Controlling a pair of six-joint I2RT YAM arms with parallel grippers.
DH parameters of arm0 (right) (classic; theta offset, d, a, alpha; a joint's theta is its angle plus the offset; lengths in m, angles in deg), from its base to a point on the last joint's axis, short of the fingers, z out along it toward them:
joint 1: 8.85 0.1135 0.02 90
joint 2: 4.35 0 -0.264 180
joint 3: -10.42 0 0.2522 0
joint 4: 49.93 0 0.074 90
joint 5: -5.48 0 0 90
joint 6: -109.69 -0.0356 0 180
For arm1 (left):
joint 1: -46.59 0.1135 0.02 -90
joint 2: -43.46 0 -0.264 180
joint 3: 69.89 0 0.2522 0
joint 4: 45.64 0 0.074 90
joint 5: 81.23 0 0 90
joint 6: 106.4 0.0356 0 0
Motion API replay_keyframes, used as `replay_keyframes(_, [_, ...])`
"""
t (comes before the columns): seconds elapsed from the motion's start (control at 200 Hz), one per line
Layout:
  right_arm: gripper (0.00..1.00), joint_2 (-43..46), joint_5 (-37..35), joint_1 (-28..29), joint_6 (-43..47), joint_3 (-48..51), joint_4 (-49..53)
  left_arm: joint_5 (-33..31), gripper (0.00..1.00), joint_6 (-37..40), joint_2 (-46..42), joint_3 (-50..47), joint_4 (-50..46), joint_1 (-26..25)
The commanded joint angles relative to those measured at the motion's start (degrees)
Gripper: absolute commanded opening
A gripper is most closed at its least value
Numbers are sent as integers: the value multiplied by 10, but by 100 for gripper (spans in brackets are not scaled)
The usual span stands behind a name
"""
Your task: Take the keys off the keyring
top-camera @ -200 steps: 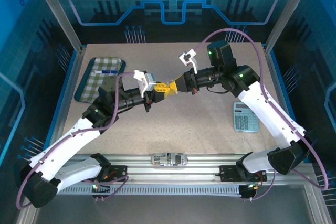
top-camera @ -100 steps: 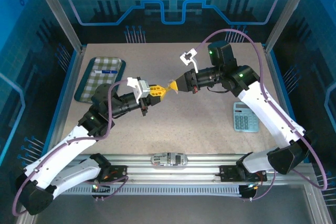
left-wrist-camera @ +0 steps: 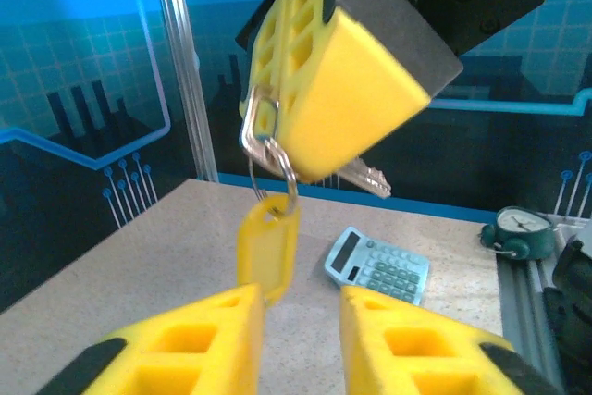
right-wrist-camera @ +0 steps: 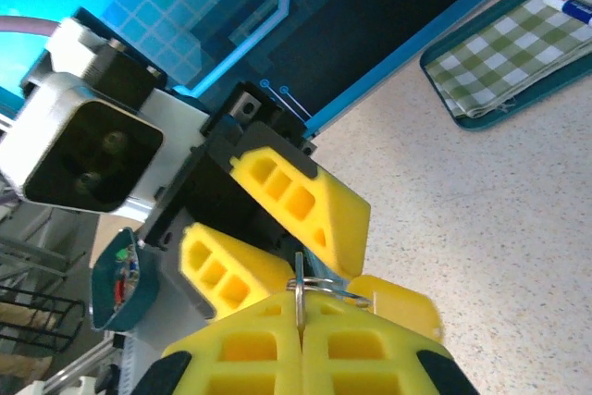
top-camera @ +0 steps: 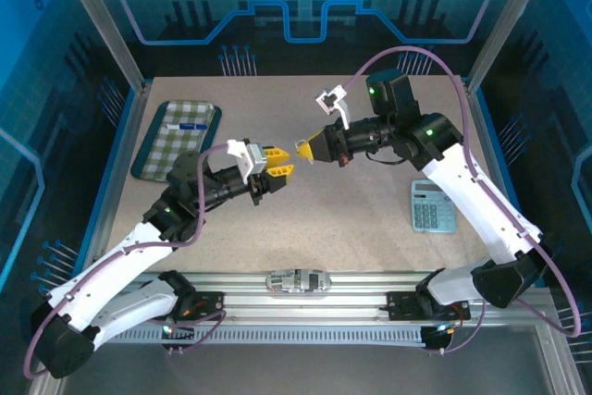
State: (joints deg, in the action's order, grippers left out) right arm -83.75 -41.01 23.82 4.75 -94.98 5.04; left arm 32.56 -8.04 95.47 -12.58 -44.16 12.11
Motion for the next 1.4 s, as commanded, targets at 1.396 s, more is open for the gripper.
replay_keyframes(1.396, [0,-3,29,-6,-24,17,-16,2,0,38,-13,21,23,-10])
